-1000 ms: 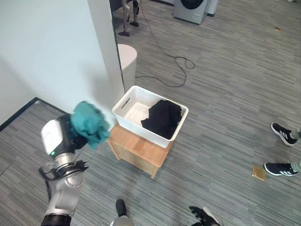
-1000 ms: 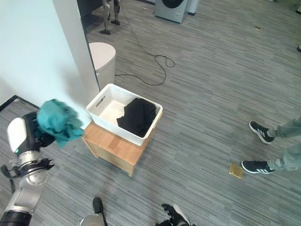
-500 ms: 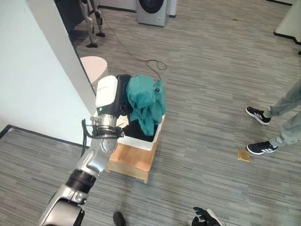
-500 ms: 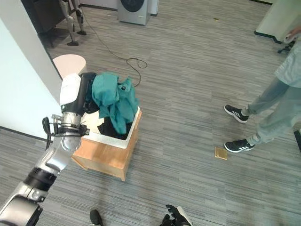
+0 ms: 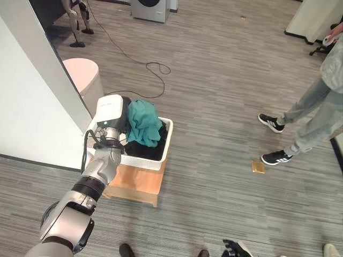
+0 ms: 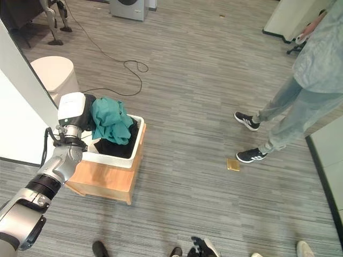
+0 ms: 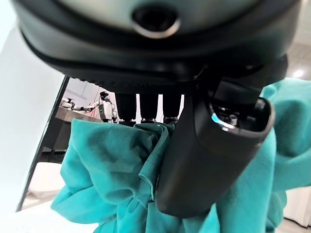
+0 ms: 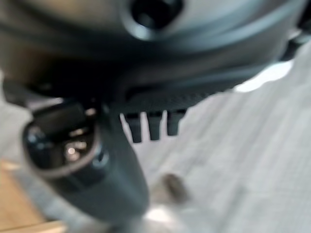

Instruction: Pick up bed clothes into laundry basket.

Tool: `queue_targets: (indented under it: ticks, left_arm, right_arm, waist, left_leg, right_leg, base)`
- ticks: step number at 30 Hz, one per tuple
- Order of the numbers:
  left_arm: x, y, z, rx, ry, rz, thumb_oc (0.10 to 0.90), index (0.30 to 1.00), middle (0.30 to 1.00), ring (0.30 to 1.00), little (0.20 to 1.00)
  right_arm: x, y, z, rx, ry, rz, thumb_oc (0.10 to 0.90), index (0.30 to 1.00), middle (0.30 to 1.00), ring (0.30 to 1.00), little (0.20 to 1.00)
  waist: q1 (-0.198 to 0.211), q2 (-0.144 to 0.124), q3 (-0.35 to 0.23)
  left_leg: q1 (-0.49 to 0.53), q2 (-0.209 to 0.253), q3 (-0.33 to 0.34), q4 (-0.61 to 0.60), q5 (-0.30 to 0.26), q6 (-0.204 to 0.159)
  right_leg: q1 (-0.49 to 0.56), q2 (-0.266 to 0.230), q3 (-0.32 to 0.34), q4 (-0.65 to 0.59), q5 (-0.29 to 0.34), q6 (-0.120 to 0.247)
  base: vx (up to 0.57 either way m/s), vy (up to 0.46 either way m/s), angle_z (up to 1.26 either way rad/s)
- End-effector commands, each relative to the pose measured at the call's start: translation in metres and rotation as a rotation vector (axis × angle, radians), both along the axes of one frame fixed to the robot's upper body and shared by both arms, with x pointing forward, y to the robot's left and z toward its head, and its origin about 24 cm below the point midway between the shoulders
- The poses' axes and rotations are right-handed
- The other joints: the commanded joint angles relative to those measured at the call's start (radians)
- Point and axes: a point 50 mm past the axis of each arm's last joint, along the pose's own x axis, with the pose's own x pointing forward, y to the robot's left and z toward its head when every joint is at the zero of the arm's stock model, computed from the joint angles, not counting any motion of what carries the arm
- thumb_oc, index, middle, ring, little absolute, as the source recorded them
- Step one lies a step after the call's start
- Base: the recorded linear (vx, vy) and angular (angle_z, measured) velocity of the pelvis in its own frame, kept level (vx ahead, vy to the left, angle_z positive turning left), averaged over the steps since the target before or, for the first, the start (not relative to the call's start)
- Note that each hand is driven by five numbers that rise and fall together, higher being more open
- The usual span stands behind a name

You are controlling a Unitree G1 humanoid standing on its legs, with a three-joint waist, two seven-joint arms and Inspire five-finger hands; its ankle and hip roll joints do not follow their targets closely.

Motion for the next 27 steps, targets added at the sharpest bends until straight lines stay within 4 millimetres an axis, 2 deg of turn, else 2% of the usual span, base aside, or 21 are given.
queue_targets:
  ticks: [1,3,4,5,6,8,12,16,19,22,26,27]
  left_arm:
    - [0.026,0.014,0.090,0.100,-0.258,0.079,0.400,0.300,0.300,0.300,0.300]
    - [0.026,0.019,0.087,0.113,-0.243,0.096,0.400,0.300,0.300,0.300,0.300]
    - [0.026,0.031,0.076,0.127,-0.189,0.144,0.400,0.300,0.300,0.300,0.300]
    - [0.025,0.037,0.072,0.120,-0.172,0.167,0.507,0.460,0.460,0.460,0.460]
    - [0.025,0.041,0.069,0.112,-0.160,0.188,0.800,0.900,0.900,0.900,0.900]
    - [0.023,0.051,0.068,0.085,-0.153,0.219,0.800,0.900,0.900,0.900,0.900]
    - [0.022,0.055,0.075,0.062,-0.189,0.223,0.800,0.900,0.900,0.900,0.900]
    - [0.023,0.047,0.080,0.064,-0.214,0.186,0.800,0.900,0.900,0.900,0.900]
    - [0.027,0.031,0.078,0.058,-0.207,0.136,0.800,0.900,0.900,0.900,0.900]
    - [0.027,0.029,0.080,0.067,-0.205,0.122,0.800,0.900,0.900,0.900,0.900]
    - [0.024,0.031,0.095,0.102,-0.255,0.104,0.800,0.900,0.900,0.900,0.900]
    - [0.022,0.035,0.104,0.100,-0.286,0.107,0.800,0.900,0.900,0.900,0.900]
  right_arm:
    - [-0.042,-0.013,-0.002,-0.046,0.109,-0.014,0.800,0.900,0.900,0.900,0.900]
    - [-0.040,-0.010,-0.003,-0.039,0.103,-0.015,0.800,0.900,0.900,0.900,0.900]
    - [-0.037,-0.006,-0.003,-0.025,0.091,-0.026,0.800,0.900,0.900,0.900,0.900]
    - [-0.036,-0.003,-0.004,-0.016,0.083,-0.030,0.800,0.900,0.900,0.900,0.900]
    - [-0.033,-0.002,-0.004,-0.011,0.073,-0.034,0.800,0.900,0.900,0.900,0.900]
    - [-0.027,-0.003,-0.003,-0.015,0.049,-0.053,0.800,0.900,0.900,0.900,0.900]
    - [-0.021,-0.012,0.000,-0.050,0.014,-0.071,0.800,0.900,0.900,0.900,0.900]
    - [-0.011,-0.013,0.003,-0.052,-0.025,-0.070,0.800,0.900,0.900,0.900,0.900]
    - [-0.002,-0.010,0.003,-0.037,-0.036,-0.059,0.800,0.900,0.900,0.900,0.900]
    - [0.002,-0.011,0.003,-0.035,-0.035,-0.052,0.800,0.900,0.900,0.900,0.900]
    - [0.004,-0.007,0.002,-0.018,-0.020,-0.031,0.800,0.900,0.900,0.900,0.900]
    - [0.004,-0.007,0.002,-0.018,-0.015,-0.019,0.800,0.900,0.900,0.900,0.900]
  waist:
    - [0.001,0.057,0.027]
    - [0.000,0.053,0.027]
    - [-0.007,0.049,0.031]
    - [-0.009,0.048,0.034]
    - [-0.012,0.046,0.036]
    - [-0.018,0.044,0.040]
    - [-0.018,0.046,0.043]
    - [-0.004,0.057,0.045]
    - [0.012,0.070,0.036]
    - [0.021,0.077,0.030]
    - [0.047,0.081,0.017]
    - [0.055,0.082,0.016]
  left_leg:
    - [0.047,0.090,0.011,0.000,-0.130,-0.051]
    - [0.044,0.091,0.015,0.000,-0.130,-0.051]
    - [0.039,0.091,0.025,0.000,-0.129,-0.050]
    - [0.036,0.094,0.030,0.000,-0.128,-0.050]
    - [0.034,0.094,0.033,0.000,-0.127,-0.049]
    - [0.028,0.095,0.042,0.000,-0.126,-0.049]
    - [0.021,0.093,0.047,0.000,-0.127,-0.047]
    - [0.019,0.084,0.029,0.000,-0.133,-0.045]
    - [0.022,0.069,0.003,0.000,-0.139,-0.043]
    - [0.026,0.063,-0.012,0.000,-0.140,-0.042]
    - [0.030,0.051,-0.038,0.000,-0.144,-0.038]
    - [0.030,0.048,-0.045,0.000,-0.144,-0.036]
  right_leg:
    - [0.007,-0.064,-0.015,0.008,0.016,0.093]
    - [0.000,-0.065,-0.012,0.008,0.020,0.093]
    - [-0.010,-0.068,-0.014,0.008,0.026,0.093]
    - [-0.014,-0.071,-0.016,0.008,0.029,0.093]
    - [-0.018,-0.073,-0.018,0.008,0.032,0.093]
    - [-0.027,-0.077,-0.021,0.008,0.038,0.093]
    - [-0.036,-0.085,-0.022,0.009,0.051,0.093]
    - [-0.017,-0.100,-0.035,0.009,0.063,0.093]
    - [0.014,-0.108,-0.052,0.010,0.060,0.093]
    - [0.032,-0.110,-0.063,0.010,0.056,0.093]
    - [0.060,-0.112,-0.079,0.011,0.059,0.093]
    - [0.066,-0.112,-0.080,0.012,0.057,0.093]
  base:
    - [-0.03,0.031,-0.15]
    - [-0.02,0.036,-0.13]
    - [-0.03,0.058,-0.10]
    - [-0.03,0.064,-0.11]
    - [-0.03,0.044,-0.13]
    - [-0.04,0.036,-0.13]
    - [-0.03,0.036,-0.06]
    - [-0.02,0.041,-0.04]
    - [0.00,0.023,0.17]
    - [0.01,0.014,0.34]
    - [0.00,0.000,0.20]
    - [-0.02,0.004,0.21]
